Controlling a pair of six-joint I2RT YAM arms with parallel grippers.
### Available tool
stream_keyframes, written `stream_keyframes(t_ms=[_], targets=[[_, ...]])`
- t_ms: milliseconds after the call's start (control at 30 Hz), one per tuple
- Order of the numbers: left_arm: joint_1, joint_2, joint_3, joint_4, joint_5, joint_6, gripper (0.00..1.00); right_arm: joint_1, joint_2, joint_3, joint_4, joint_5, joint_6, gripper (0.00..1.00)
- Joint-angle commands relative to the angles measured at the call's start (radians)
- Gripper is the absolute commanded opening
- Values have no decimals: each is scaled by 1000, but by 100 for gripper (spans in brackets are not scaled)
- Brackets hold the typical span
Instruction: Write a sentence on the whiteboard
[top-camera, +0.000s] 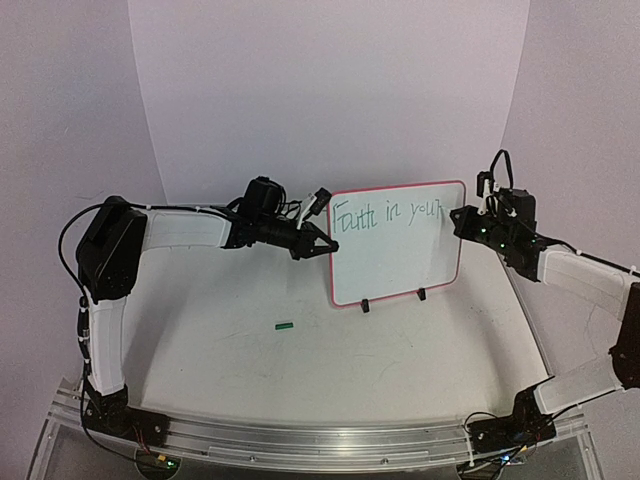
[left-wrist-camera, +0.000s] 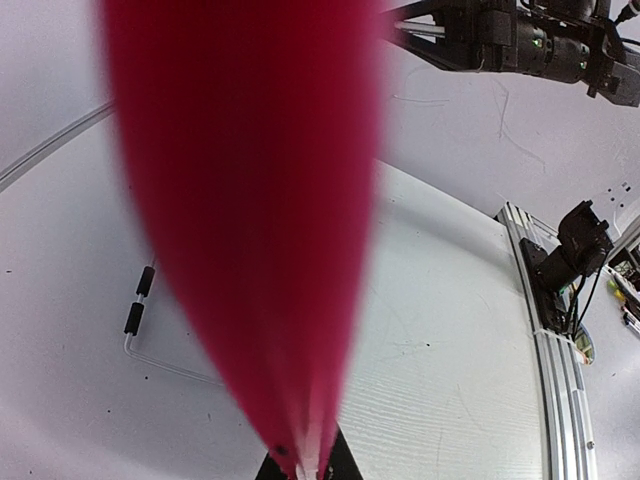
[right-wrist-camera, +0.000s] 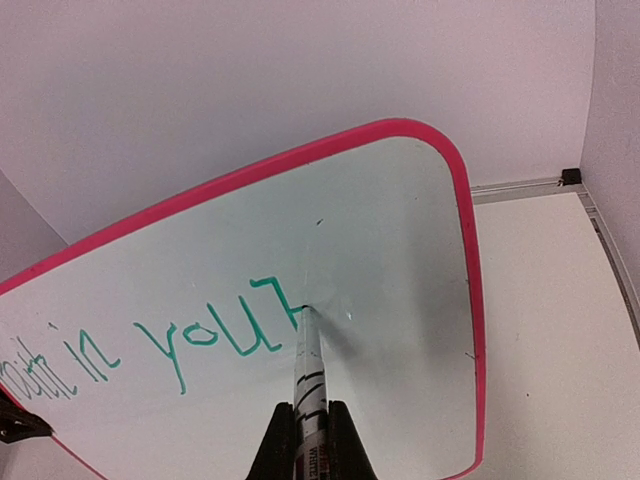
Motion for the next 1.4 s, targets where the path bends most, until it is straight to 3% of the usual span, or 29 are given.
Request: stream_keyframes(t_ms=[0,200,500,833,1133,1367], targets=[[-40,51,-23,-227,4,36,0,-6,2,43,26,24,-5,0],[-40,51,-23,-228,4,36,0,-6,-28,31,25,12,2,0],[-40,49,-23,-231,-3,42,0,-6,-214,-4,-85,-38,45,0],[-40,50,-21,-232,2,39,0,1,-243,-22,-162,-289,22,0],[-40,43,-22,-231,4,39,0,207,-209,-55,-139,-270,-14,0],[-40,43,-23,-229,9,34,0,320,-169,-135,46,-232,62,0]])
